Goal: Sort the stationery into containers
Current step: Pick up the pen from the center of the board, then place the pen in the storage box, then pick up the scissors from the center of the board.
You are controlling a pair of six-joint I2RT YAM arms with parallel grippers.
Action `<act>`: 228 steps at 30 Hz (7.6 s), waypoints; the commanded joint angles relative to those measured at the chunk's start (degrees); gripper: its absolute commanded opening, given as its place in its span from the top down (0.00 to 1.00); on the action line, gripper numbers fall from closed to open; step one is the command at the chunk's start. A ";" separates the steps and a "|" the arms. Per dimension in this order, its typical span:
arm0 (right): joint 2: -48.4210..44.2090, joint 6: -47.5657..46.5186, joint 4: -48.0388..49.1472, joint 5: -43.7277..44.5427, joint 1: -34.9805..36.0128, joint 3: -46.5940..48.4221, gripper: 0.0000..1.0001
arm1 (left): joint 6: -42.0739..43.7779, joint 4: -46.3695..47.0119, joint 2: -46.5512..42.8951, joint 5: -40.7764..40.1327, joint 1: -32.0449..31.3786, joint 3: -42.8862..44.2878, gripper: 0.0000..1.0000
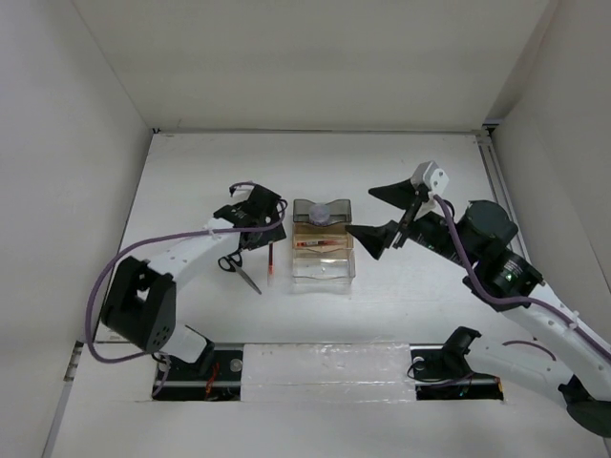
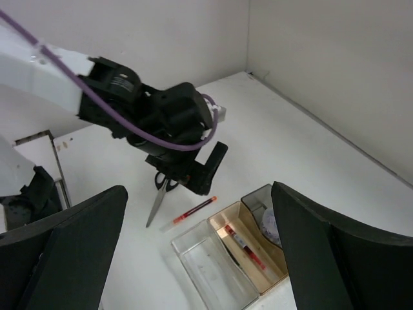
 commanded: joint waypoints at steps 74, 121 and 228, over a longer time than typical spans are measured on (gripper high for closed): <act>-7.58 9.34 0.55 21.27 2.75 -1.25 0.08 | -32.15 -8.92 3.20 -18.26 -13.40 24.66 1.00; -13.21 13.04 -2.35 23.74 2.75 -4.59 0.08 | -93.52 -19.13 20.09 -26.26 -22.28 25.21 1.00; -12.68 22.18 7.75 15.83 1.17 -12.67 0.00 | -25.67 4.35 -8.13 5.65 27.64 -10.92 0.05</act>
